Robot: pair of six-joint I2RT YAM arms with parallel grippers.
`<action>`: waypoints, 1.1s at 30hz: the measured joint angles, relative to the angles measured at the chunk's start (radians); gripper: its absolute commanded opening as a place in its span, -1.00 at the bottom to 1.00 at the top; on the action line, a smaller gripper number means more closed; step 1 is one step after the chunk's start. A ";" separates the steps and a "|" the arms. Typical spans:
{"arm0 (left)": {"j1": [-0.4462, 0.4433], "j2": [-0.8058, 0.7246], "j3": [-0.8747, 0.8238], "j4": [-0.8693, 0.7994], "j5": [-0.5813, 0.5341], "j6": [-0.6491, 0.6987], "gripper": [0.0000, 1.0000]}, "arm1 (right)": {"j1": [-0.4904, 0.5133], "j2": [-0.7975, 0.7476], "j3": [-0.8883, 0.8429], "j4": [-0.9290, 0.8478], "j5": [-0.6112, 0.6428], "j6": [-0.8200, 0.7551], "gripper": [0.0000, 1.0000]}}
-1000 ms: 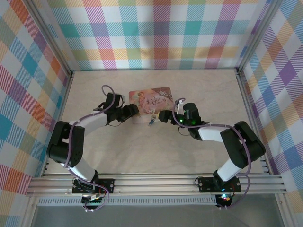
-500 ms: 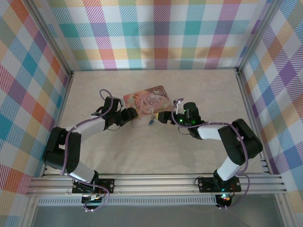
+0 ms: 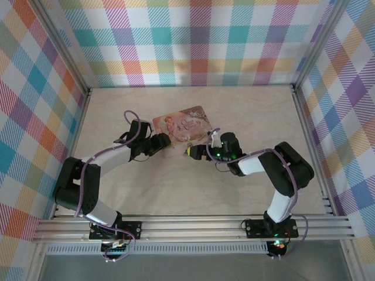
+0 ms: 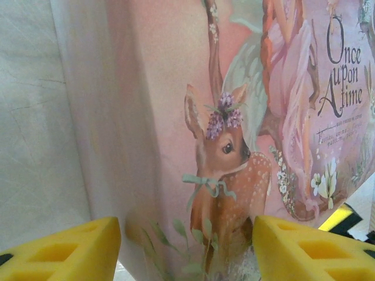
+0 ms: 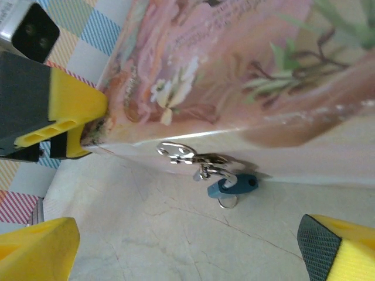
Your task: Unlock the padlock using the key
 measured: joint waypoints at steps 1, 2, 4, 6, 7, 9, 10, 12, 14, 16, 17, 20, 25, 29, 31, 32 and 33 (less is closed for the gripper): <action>0.000 0.000 0.001 -0.002 0.000 0.000 0.21 | 0.002 0.007 0.004 0.000 -0.001 0.003 0.89; 0.000 0.000 0.001 -0.002 -0.001 0.000 0.21 | 0.004 0.015 0.008 0.004 -0.002 0.004 0.89; 0.000 0.000 0.001 -0.002 -0.002 0.000 0.21 | 0.011 0.028 0.016 0.014 -0.004 0.007 0.89; -0.001 0.000 0.002 -0.002 -0.002 0.000 0.21 | 0.019 0.042 0.022 0.027 -0.008 0.011 0.87; -0.001 0.000 0.002 -0.002 -0.003 0.000 0.21 | 0.020 0.046 0.023 0.033 -0.008 0.015 0.86; -0.002 0.000 0.002 -0.002 -0.003 -0.001 0.21 | 0.024 0.060 0.026 0.045 -0.011 0.022 0.82; -0.002 0.000 0.002 -0.002 -0.003 -0.003 0.21 | 0.024 0.065 0.027 0.050 -0.011 0.026 0.81; -0.002 0.000 0.002 -0.002 -0.003 -0.006 0.21 | 0.026 0.081 0.030 0.064 -0.011 0.030 0.77; -0.002 0.000 0.002 -0.002 -0.003 -0.007 0.21 | 0.026 0.098 0.032 0.089 -0.011 0.033 0.75; -0.002 0.000 0.003 -0.004 -0.003 -0.007 0.21 | 0.030 0.112 0.032 0.117 -0.011 0.034 0.73; -0.003 0.000 0.003 -0.005 -0.003 -0.007 0.21 | 0.030 0.121 0.032 0.136 -0.011 0.037 0.72; -0.003 0.000 0.005 -0.006 -0.003 -0.008 0.21 | 0.030 0.143 0.032 0.189 -0.011 0.047 0.69; -0.005 0.000 0.007 -0.015 -0.007 -0.008 0.21 | 0.031 0.173 0.033 0.232 -0.011 0.053 0.63; -0.005 0.000 0.010 -0.020 -0.010 -0.010 0.21 | 0.031 0.184 0.036 0.248 -0.011 0.056 0.56; -0.005 0.000 0.010 -0.021 -0.010 -0.010 0.21 | 0.031 0.187 0.037 0.262 -0.012 0.056 0.54; -0.005 0.000 0.010 -0.021 -0.010 -0.010 0.21 | 0.031 0.189 0.039 0.269 -0.011 0.056 0.52; -0.005 0.000 0.010 -0.022 -0.010 -0.010 0.21 | 0.031 0.191 0.040 0.271 -0.011 0.056 0.51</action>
